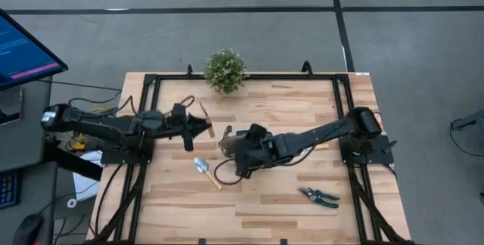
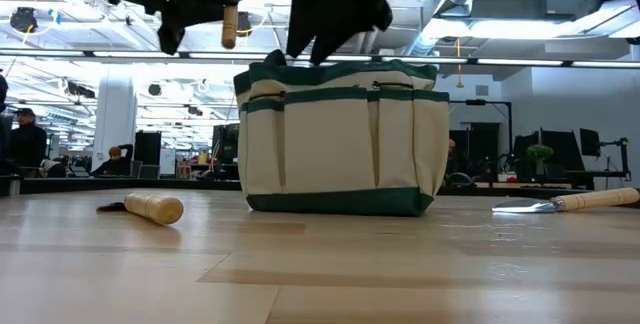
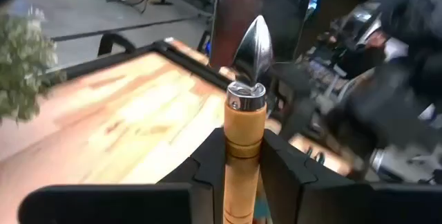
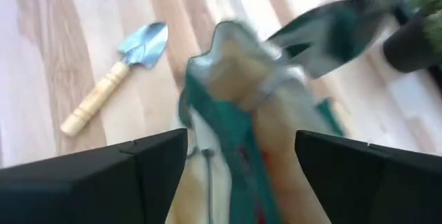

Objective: Pick & Place Garden tools in Gardening bag
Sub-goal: Put the brown trowel into the white gardening bag

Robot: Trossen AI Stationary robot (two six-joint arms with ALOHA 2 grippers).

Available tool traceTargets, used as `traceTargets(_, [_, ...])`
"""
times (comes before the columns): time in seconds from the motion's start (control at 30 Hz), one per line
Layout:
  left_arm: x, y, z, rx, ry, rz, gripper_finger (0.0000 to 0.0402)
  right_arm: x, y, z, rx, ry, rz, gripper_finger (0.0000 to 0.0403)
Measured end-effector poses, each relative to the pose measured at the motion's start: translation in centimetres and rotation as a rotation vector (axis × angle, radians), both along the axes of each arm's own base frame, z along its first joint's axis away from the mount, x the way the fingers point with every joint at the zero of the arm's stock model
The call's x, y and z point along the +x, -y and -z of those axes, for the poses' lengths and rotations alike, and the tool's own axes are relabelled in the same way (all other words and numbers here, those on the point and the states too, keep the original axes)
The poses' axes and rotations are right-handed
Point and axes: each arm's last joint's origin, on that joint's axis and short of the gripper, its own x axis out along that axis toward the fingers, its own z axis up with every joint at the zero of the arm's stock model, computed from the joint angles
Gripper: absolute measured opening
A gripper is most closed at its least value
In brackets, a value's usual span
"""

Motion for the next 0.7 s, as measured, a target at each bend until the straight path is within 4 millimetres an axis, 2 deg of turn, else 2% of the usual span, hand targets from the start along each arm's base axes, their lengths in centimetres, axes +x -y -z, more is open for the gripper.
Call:
traceTargets(0.13, [0.1, 1.8, 0.4, -0.052, -0.020, 0.014, 0.0067, -1.1, 0.4, -2.2, -0.006, 0.031, -0.020, 0.0264])
traceTargets(0.27, [0.2, 4.1, 1.0, -0.140, -0.050, 0.064, 0.0067, -2.8, -0.2, -4.8, -0.006, 0.066, -0.064, 0.0264])
traceTargets(0.43, [0.5, 7.5, 2.4, -0.169, -0.100, 0.061, 0.0067, -4.9, -1.0, -6.7, -0.002, 0.083, -0.053, 0.0264])
traceTargets(0.57, [1.0, 10.0, 2.8, -0.149, -0.046, -0.040, 0.0066, -5.9, -1.8, -7.3, -0.014, 0.110, -0.014, 0.0264])
traceTargets(0.7, [1.9, 11.4, 3.4, -0.062, -0.016, -0.244, 0.0066, -6.5, -2.7, -7.3, -0.006, 0.111, -0.006, 0.0264])
